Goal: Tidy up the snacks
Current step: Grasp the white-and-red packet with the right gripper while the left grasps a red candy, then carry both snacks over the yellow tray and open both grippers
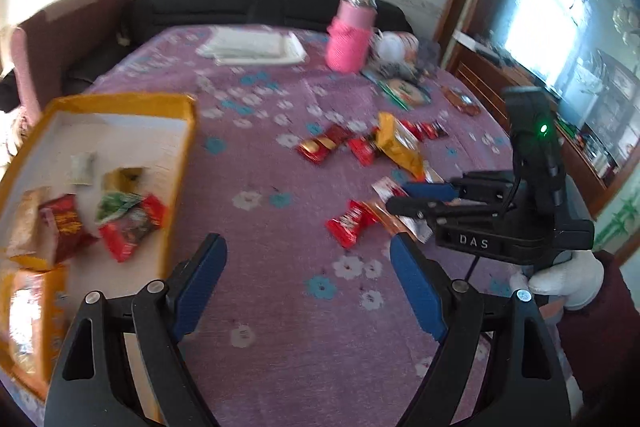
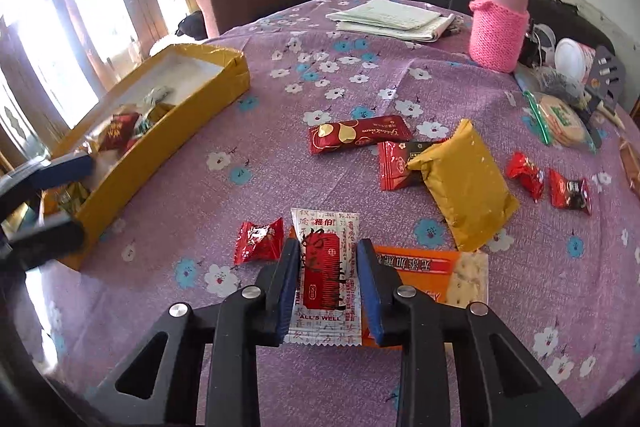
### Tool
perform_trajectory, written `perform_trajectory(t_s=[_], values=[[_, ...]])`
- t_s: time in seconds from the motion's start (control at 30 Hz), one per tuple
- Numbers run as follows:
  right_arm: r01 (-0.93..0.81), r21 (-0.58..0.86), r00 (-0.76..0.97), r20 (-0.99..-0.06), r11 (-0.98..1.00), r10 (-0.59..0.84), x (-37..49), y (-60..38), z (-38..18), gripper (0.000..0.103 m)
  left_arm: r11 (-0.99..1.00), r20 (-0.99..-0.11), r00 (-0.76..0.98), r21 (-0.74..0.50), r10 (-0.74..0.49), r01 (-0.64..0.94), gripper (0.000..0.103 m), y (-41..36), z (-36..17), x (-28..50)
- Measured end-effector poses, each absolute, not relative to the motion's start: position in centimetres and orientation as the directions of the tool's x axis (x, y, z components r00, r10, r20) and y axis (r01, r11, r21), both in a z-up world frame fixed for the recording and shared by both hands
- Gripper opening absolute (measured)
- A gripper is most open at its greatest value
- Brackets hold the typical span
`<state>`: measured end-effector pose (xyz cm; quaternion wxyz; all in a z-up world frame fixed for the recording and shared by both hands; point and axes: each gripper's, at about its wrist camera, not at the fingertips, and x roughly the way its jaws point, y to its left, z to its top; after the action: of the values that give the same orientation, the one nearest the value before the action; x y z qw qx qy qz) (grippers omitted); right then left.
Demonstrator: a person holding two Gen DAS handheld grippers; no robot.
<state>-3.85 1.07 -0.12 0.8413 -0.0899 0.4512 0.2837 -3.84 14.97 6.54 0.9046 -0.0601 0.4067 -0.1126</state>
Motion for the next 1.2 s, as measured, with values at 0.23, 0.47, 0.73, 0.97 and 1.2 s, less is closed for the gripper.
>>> perform_trajectory(t_s=[0.23,0.47,0.73,0.97,1.2], values=[[-0.499,0.186,0.460,-0.771,0.846,0.441,-4.2,-1.4,0.7,0.022,0.944,-0.774,0.556,-0.160,-0.302,0.289,0.083,10.6,4.4,0.0],[-0.478,0.260,0.457,-0.742,0.839,0.490,-5.0,-3.3,1.4,0.022,0.934,-0.817,0.510,-0.092,-0.270,0.346,0.056,8.5,2.4,2.9],[-0.475,0.289,0.463,-0.721,0.831,0.515,-5.8,-3.6,2.0,0.022,0.932,-0.809,0.509,-0.123,-0.293,0.340,0.021,9.1,2.1,2.4],[-0.489,0.287,0.472,-0.707,0.824,0.527,-6.9,-2.6,3.1,0.022,0.943,-0.765,0.560,-0.192,-0.316,0.270,0.021,11.8,4.0,0.0],[-0.558,0.284,0.453,-0.683,0.780,0.573,-8.4,1.2,5.2,0.022,0.960,-0.686,0.677,-0.249,-0.266,0.126,0.021,19.3,9.2,-3.9]])
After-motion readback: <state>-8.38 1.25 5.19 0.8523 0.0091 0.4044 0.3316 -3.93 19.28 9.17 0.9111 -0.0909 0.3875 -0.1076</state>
